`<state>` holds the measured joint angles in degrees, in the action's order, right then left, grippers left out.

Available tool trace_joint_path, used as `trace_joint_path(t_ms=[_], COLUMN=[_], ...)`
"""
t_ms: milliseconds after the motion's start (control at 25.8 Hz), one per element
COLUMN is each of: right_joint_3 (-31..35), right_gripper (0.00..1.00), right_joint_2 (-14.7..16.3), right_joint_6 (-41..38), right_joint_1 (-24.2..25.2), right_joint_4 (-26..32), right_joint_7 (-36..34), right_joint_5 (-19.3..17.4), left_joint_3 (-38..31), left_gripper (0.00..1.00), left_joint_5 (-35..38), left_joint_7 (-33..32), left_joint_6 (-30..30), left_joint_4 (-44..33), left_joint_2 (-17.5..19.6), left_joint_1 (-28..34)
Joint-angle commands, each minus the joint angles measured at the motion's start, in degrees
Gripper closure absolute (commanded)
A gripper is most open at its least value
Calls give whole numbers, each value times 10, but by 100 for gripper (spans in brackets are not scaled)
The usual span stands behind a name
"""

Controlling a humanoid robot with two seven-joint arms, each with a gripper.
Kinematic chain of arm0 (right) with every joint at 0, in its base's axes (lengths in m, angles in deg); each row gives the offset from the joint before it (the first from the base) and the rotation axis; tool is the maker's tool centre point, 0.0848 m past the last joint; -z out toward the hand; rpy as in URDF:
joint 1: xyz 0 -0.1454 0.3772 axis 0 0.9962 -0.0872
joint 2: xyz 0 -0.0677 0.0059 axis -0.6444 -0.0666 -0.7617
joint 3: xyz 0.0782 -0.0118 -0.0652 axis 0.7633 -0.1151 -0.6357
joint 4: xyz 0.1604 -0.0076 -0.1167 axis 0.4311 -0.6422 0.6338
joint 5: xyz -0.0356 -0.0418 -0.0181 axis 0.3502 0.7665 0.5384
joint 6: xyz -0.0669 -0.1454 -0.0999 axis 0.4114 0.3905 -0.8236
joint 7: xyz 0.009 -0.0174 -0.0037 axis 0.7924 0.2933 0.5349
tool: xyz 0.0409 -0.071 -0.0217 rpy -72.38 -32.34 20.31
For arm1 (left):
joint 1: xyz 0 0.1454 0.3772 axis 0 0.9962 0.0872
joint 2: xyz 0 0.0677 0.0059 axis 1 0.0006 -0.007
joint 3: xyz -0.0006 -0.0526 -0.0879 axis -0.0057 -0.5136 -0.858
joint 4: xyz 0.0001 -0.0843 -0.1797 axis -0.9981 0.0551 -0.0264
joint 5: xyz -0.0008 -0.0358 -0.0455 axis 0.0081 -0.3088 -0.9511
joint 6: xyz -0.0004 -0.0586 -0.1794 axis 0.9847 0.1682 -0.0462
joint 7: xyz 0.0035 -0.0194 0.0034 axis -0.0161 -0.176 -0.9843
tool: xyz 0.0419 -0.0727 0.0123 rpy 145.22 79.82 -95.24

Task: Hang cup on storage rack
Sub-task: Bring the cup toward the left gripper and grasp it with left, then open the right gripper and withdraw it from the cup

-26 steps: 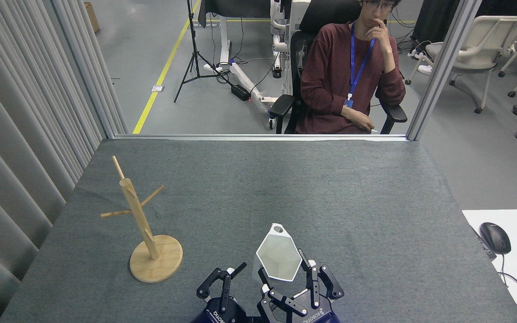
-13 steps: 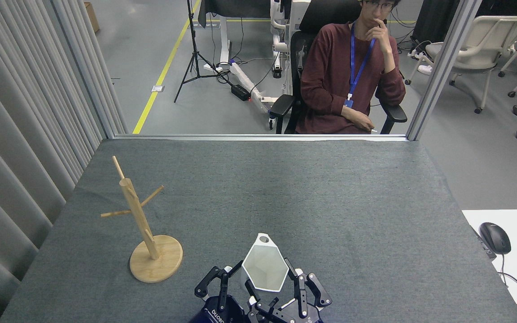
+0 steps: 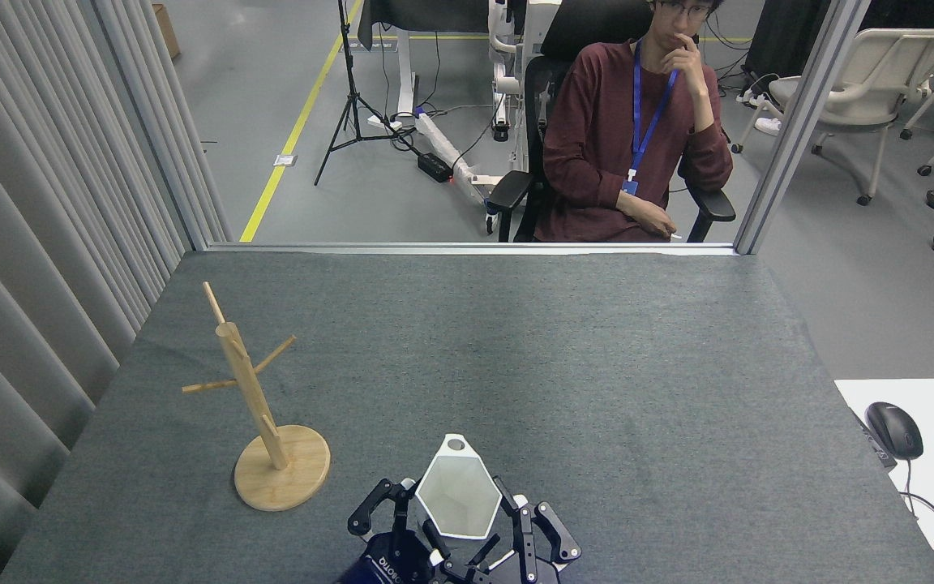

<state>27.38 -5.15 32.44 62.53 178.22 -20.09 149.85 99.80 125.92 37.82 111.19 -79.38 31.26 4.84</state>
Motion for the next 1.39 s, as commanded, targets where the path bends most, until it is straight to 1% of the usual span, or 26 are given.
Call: trace_joint_path(t_ms=[0,77,310,349,387,465,620,658,736,775,813,891,968,1085,1356], right_joint_3=[-8,-13,-19,-18,-18,-18,-17,-17,-17,-17,-17,-16,-16,-16,-16], right_gripper=[44,44,44,44,44,44,43,43,41,38,31,5,2,2,2], right_joint_2=[0,0,0,0,0,0,0,0,0,0,0,0,0,0,-1], right_joint_6=[0,0,7,6,7,7,8,8,8,8,8,9,8,6,6], right_joint_1=[0,0,0,0,0,0,0,0,0,0,0,0,0,-1,-2], right_joint_4=[-1,-1,-1,-1,-1,-1,-1,-1,-1,-1,-1,-1,-1,7,10], right_joint_7=[1,1,1,1,1,1,1,1,1,1,0,-1,-11,-26,-28], right_joint_5=[4,9,10,9,9,10,9,10,10,9,9,9,8,7,5], left_joint_3=[0,0,0,1,1,1,2,2,2,2,2,2,2,2,2], left_gripper=[0,0,0,5,15,29,50,52,55,57,57,57,56,56,56], left_joint_5=[0,0,0,0,0,0,1,2,2,2,2,2,3,4,7], left_joint_7=[10,10,12,17,22,25,26,26,26,26,26,26,26,25,25], left_joint_6=[3,3,5,5,5,5,5,5,5,5,5,5,5,4,3], left_joint_4=[0,0,-5,-6,-7,-7,-7,-7,-6,-6,-6,-4,-3,-2,-2], left_joint_2=[-1,0,3,3,3,4,5,5,6,6,6,7,7,6,7], left_joint_1=[-1,-1,-4,-5,-5,-6,-11,-12,-14,-14,-15,-15,-15,-15,-17])
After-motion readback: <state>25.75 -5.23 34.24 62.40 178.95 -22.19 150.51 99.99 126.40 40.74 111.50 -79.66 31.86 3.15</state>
